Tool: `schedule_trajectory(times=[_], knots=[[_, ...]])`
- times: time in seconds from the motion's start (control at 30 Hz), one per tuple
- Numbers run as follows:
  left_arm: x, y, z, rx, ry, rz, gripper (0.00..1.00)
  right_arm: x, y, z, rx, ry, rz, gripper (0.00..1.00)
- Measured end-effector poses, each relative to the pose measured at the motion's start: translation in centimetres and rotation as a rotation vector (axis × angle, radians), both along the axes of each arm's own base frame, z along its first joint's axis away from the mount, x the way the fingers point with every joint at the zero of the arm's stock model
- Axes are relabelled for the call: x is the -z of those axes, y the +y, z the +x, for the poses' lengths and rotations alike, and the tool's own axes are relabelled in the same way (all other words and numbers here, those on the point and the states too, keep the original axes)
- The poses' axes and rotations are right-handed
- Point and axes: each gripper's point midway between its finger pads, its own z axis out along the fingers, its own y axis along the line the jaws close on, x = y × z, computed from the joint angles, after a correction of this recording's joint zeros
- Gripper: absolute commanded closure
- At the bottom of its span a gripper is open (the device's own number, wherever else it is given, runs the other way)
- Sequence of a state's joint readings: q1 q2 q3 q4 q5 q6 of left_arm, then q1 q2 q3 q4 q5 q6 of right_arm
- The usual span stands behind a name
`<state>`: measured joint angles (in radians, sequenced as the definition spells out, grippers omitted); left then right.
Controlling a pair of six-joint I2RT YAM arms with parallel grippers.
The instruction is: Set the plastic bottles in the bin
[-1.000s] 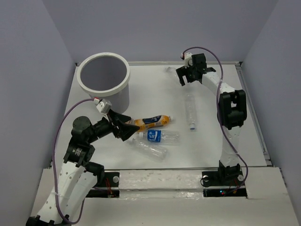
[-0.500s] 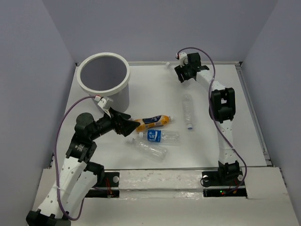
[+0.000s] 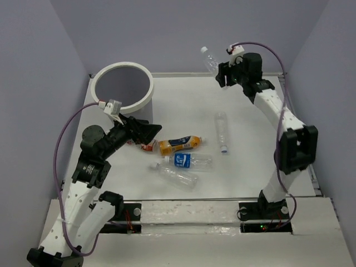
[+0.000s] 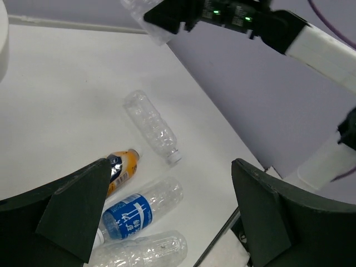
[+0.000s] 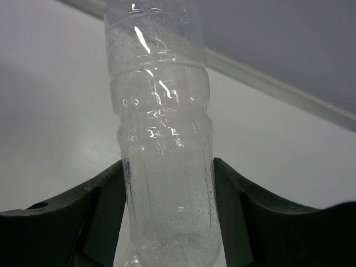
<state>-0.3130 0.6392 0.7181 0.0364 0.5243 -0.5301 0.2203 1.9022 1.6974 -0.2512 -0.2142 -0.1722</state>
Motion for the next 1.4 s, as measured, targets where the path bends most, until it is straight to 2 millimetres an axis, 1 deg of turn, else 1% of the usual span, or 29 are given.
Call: schedule_trajectory(times=[0.07,0.1,0.13,0.17,0.2,0.23,0.27,0.3,0.33,0.4,0.43,0.5,0.53,0.6,0.67,0.7,0.73,0.83,0.97,1.0,1.07,1.1,1.13,1.17,1.2,1.23,1.3,1.37,1.4], knots=[[-2.0,0.2,0.4,-0.025,-0.023,-0.022,0.01,-6.3,0.9,-3.0,-0.026,-0.137,0.104,0.71],[-2.9,0.3,0.5,-0.032,-0.035,-0.031,0.01,-10.0,1.7,-5.8,-0.06,-0.212,0.168,0.71],[-3.6,0.3,0.6,-0.035,-0.042,-0.041,0.01,-12.7,2.8,-8.0,-0.099,-0.276,0.227,0.71],[-4.7,0.2,0.7,-0.035,-0.06,-0.057,0.01,-14.3,3.8,-10.1,-0.137,-0.312,0.278,0.71],[-5.3,0.1,0.7,-0.031,-0.069,-0.07,0.01,-16.9,5.5,-13.6,-0.208,-0.371,0.35,0.71],[-6.1,-0.1,0.7,-0.022,-0.078,-0.09,0.01,-17.3,6.2,-14.9,-0.238,-0.376,0.381,0.71],[-6.6,-0.3,0.6,-0.013,-0.084,-0.104,0.01,-17.7,7.6,-17.2,-0.299,-0.384,0.428,0.72],[-7.2,-0.6,0.5,0.002,-0.091,-0.123,0.01,-17.3,8.8,-19.8,-0.361,-0.367,0.479,0.72],[-7.5,-0.7,0.5,0.008,-0.094,-0.132,0.01,-16.7,9.4,-20.9,-0.386,-0.347,0.5,0.72],[-8.5,-1.3,0.1,0.034,-0.103,-0.167,0.01,-14.0,10.2,-22.6,-0.417,-0.259,0.54,0.72],[-8.8,-1.4,-0.1,0.041,-0.109,-0.177,0.01,-12.1,10.7,-23.6,-0.428,-0.193,0.558,0.72],[-9.3,-1.8,-0.2,0.049,-0.118,-0.191,0.01,-9.8,11.3,-25.0,-0.437,-0.109,0.582,0.72],[-9.6,-2.1,-0.3,0.055,-0.123,-0.196,0.01,-8.9,11.7,-26.1,-0.454,-0.068,0.598,0.72],[-9.8,-2.6,-0.1,0.061,-0.127,-0.202,0.01,-8.5,12.3,-28.0,-0.485,-0.026,0.626,0.72],[-9.7,-3.3,0.2,0.069,-0.121,-0.204,0.01,-9.5,13.3,-30.6,-0.547,-0.022,0.662,0.73],[-9.7,-3.3,0.4,0.06,-0.12,-0.204,0.01,-10.0,13.6,-31.5,-0.569,-0.024,0.675,0.74],[-9.3,-4.0,0.4,0.075,-0.106,-0.201,0.01,-10.7,14.1,-32.5,-0.601,-0.031,0.689,0.74],[-8.1,-5.2,1.2,0.071,-0.072,-0.18,0.01,-11.4,15.0,-33.9,-0.647,-0.034,0.713,0.74],[-6.7,-6.6,2.4,0.043,-0.034,-0.134,0.03,-10.4,16.1,-34.2,-0.653,0.01,0.709,0.74],[-6.6,-6.7,2.6,0.038,-0.031,-0.127,0.18,-10.0,16.4,-34.2,-0.656,0.021,0.705,0.74],[-7.0,-7.0,3.1,0.024,-0.039,-0.118,0.33,-9.7,16.6,-34.2,-0.652,0.03,0.702,0.71],[-7.4,-7.0,3.3,0.017,-0.049,-0.117,0.42,-9.7,16.6,-34.1,-0.649,0.031,0.703,0.66],[-7.6,-7.0,3.3,0.014,-0.054,-0.117,0.46,-9.7,16.6,-34.1,-0.647,0.028,0.704,0.41],[-7.8,-7.0,3.4,0.008,-0.061,-0.116,0.47,-9.9,16.6,-34.0,-0.644,0.022,0.707,0.23],[-7.8,-6.9,3.5,0.002,-0.066,-0.113,0.49,-10.0,16.5,-34.0,-0.642,0.014,0.709,0.08],[-7.9,-6.8,3.6,-0.007,-0.067,-0.11,0.57,-10.2,16.5,-33.9,-0.635,0.008,0.713,0.01],[-7.9,-6.4,3.9,-0.039,-0.063,-0.088,0.65,-10.0,16.3,-33.6,-0.618,0.003,0.701,0.0],[-8.2,-5.8,4.2,-0.073,-0.068,-0.072,0.68,-9.8,15.9,-33.3,-0.586,-0.007,0.686,0.0],[-9.0,-5.3,4.4,-0.1,-0.078,-0.063,0.69,-9.8,15.7,-33.1,-0.574,-0.014,0.68,0.0]])
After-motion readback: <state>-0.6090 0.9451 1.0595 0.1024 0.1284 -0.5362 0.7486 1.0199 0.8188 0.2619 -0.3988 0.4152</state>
